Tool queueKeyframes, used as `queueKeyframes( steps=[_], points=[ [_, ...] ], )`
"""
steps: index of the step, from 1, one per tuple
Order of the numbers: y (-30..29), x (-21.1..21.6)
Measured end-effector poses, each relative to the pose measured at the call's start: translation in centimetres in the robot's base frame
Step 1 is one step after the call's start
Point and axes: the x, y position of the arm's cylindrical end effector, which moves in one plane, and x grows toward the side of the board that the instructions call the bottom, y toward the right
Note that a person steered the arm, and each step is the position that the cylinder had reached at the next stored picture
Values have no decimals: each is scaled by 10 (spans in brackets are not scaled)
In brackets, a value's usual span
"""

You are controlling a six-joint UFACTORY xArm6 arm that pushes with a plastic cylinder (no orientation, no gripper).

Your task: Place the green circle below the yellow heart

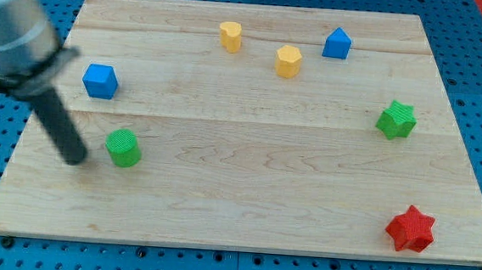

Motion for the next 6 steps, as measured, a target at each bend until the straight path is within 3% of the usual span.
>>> queueKeyframes(
  steps=[3, 6],
  points=[
    [116, -28],
    [154, -143]
  ],
)
